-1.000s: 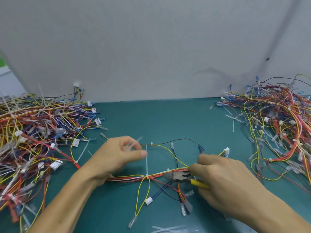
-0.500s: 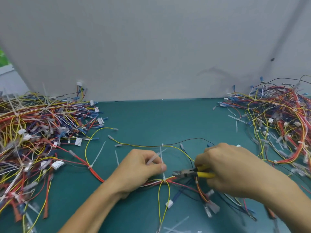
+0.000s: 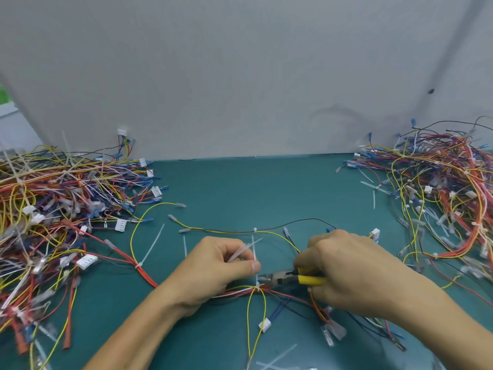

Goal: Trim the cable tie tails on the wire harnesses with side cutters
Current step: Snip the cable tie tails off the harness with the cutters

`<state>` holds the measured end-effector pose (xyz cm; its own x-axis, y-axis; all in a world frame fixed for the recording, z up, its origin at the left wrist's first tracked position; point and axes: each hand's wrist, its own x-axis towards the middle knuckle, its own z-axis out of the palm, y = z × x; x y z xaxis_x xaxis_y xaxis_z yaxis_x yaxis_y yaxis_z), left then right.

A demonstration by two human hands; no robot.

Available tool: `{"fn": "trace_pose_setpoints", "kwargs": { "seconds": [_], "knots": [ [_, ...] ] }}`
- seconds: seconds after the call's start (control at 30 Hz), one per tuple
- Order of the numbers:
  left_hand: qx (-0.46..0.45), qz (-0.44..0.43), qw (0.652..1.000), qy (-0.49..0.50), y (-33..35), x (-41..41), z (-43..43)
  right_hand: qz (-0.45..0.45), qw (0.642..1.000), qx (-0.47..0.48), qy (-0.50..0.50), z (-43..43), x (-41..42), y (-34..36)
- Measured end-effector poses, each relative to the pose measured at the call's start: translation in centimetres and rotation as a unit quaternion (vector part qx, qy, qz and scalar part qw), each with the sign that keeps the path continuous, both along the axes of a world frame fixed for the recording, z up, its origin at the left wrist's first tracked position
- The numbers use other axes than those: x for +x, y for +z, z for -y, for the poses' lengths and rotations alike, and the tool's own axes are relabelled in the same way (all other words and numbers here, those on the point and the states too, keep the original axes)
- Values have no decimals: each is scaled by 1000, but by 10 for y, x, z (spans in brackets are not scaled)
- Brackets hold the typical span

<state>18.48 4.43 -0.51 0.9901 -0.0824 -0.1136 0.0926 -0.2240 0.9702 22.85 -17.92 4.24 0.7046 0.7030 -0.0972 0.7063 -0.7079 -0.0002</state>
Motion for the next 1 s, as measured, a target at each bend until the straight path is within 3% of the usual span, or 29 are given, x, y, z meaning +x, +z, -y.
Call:
{"fn": "trace_pose_setpoints", "kwargs": {
  "seconds": [1.0],
  "knots": [
    [-10, 6, 1000, 26, 3, -1, 3, 22, 999, -25, 29, -4, 0, -13]
  ]
}}
